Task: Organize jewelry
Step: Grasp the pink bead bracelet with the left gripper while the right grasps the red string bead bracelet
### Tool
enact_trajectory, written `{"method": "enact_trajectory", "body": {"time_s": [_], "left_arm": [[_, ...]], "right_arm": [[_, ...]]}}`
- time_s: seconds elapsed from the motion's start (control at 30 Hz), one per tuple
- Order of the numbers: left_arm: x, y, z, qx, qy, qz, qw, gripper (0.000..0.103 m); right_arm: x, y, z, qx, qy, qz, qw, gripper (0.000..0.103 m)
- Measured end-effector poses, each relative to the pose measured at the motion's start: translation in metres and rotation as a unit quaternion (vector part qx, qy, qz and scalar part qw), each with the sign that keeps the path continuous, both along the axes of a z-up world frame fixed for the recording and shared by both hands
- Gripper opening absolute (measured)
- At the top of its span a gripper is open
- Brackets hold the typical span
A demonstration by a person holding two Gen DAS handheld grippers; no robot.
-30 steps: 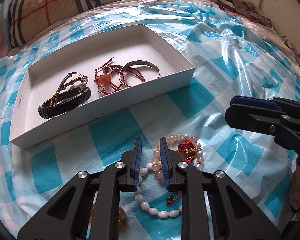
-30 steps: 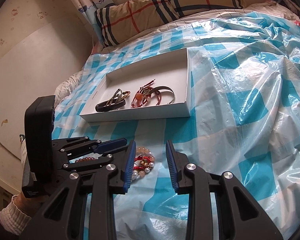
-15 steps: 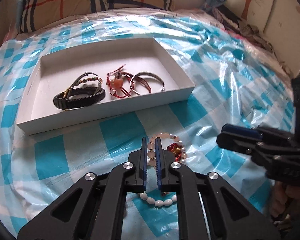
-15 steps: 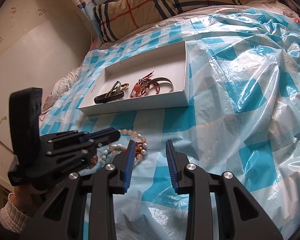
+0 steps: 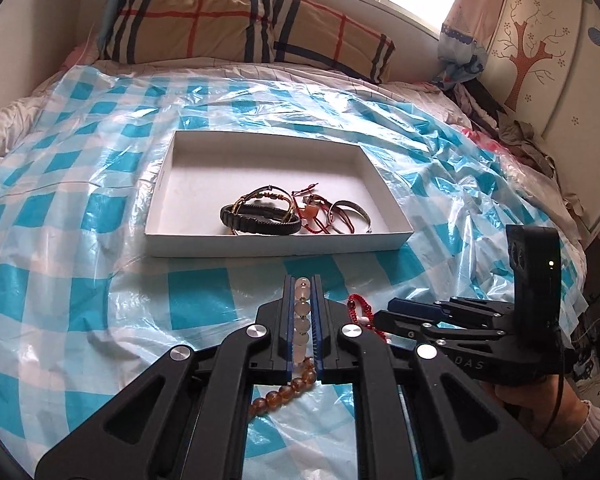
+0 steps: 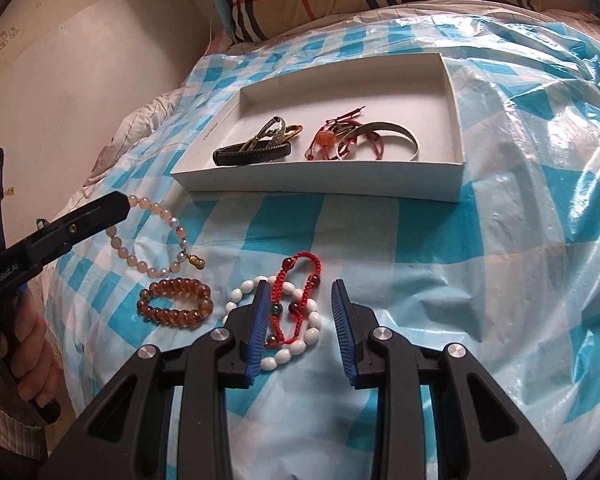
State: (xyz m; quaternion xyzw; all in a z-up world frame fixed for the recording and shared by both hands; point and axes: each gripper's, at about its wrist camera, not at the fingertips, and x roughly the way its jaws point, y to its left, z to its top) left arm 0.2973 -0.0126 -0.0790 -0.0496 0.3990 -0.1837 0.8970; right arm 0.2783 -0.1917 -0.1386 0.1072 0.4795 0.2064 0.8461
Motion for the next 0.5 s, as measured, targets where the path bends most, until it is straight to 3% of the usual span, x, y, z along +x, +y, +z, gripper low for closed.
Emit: {"method": "enact_trajectory", "body": {"time_s": [0.07, 0.2, 0.23, 0.27, 0.3, 0.5], "left_arm": [[-0.001, 0.000, -0.003, 0.001, 0.003, -0.001, 1.0000, 0.007], [-0.003, -0.003, -0.005, 0.000, 0.003, -0.005, 1.0000, 0.007], [-0.003, -0.004, -0.005, -0.001, 0.003, -0.005, 1.0000, 0.007], [-0.004, -0.004, -0.005, -0.002, 0.002, -0.005, 1.0000, 0.007], [-0.004, -0.004, -0.005, -0.002, 0.002, -0.005, 1.0000, 0.007], [-0.005, -0.006, -0.004, 0.000, 0.002, -0.007, 1.0000, 0.007]], "right_arm": [[0.006, 0.008, -0.004, -0.008, 0.004, 0.008, 1.000, 0.038], [0.017, 0.016, -0.012, -0.020, 0.010, 0.019, 1.000, 0.039], [0.018, 0.016, -0.012, -0.019, 0.009, 0.020, 1.000, 0.037], [0.019, 0.015, -0.012, -0.015, 0.009, 0.019, 1.000, 0.022], [0.018, 0.014, -0.012, -0.010, 0.008, 0.019, 1.000, 0.016], [0.005, 0.007, 0.001, 0.005, -0.013, 0.006, 1.000, 0.009]]}}
